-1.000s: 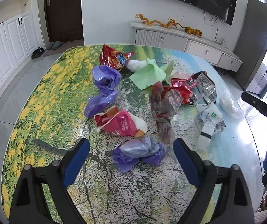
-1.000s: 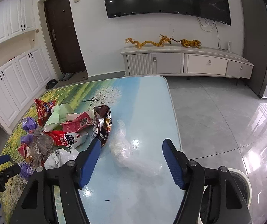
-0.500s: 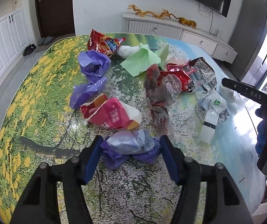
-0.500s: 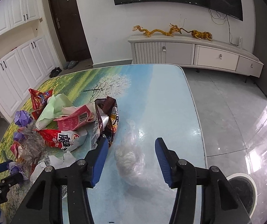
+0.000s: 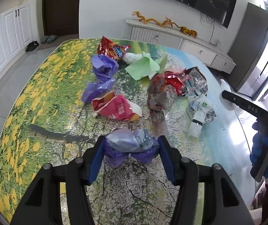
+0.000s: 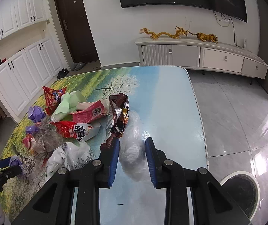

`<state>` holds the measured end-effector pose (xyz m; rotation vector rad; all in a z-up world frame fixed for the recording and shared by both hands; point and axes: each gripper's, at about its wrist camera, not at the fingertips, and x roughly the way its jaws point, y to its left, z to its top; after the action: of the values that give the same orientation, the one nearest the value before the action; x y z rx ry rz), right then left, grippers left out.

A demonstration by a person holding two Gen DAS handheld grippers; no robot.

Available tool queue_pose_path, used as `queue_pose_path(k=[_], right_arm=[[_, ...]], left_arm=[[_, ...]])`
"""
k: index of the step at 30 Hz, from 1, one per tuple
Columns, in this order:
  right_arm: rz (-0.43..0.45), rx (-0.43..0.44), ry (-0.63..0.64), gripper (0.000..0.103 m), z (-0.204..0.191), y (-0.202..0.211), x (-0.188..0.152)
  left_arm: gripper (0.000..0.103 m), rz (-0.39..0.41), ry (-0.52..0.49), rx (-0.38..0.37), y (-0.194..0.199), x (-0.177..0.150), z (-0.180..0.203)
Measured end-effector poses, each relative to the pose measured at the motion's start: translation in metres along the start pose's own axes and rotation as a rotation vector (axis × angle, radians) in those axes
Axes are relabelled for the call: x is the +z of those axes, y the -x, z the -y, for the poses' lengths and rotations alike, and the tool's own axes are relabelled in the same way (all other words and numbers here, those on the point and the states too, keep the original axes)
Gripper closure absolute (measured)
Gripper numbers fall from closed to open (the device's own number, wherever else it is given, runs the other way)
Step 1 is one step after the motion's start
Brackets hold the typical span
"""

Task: Collect trash
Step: 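Grasp the clear plastic bag with the right gripper while the left grasps the purple bag, then carry both bags over the bin and open both grippers to drop them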

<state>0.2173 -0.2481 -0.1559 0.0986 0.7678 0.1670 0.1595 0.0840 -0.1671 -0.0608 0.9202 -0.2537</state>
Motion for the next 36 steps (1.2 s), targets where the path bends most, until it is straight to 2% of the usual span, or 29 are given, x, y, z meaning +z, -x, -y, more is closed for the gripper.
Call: queue_pose_path(k=[5, 9, 15, 18, 22, 28, 33, 36], right_arm=[[0.045, 0.027, -0.016, 0.077, 0.002, 0.032, -0.006], [0.086, 0.017, -0.041, 0.077, 0.015, 0.063, -0.013], [0.158, -0.047, -0.111, 0.077, 0.058, 0.110, -0.025], [0.176, -0.098, -0.160, 0.077, 0.091, 0.129, -0.036], [0.174, -0.170, -0.277, 0.077, 0.148, 0.145, -0.058], [0.112, -0.251, -0.431, 0.077, 0.221, 0.145, -0.099], [0.046, -0.283, -0.493, 0.073, 0.259, 0.131, -0.124], [-0.008, -0.303, -0.511, 0.069, 0.275, 0.116, -0.139]], left_arm=[[0.049, 0.050, -0.011, 0.016, 0.027, 0.004, 0.005], [0.049, 0.084, -0.045, -0.006, 0.041, 0.015, 0.023], [0.049, 0.120, -0.174, -0.089, 0.047, 0.041, 0.091], [0.049, 0.116, -0.255, -0.160, 0.040, 0.052, 0.143], [0.049, 0.066, -0.348, -0.261, 0.015, 0.061, 0.221], [0.048, -0.039, -0.446, -0.362, -0.035, 0.054, 0.324], [0.047, -0.110, -0.468, -0.392, -0.079, 0.046, 0.377], [0.045, -0.186, -0.456, -0.425, -0.111, 0.039, 0.403]])
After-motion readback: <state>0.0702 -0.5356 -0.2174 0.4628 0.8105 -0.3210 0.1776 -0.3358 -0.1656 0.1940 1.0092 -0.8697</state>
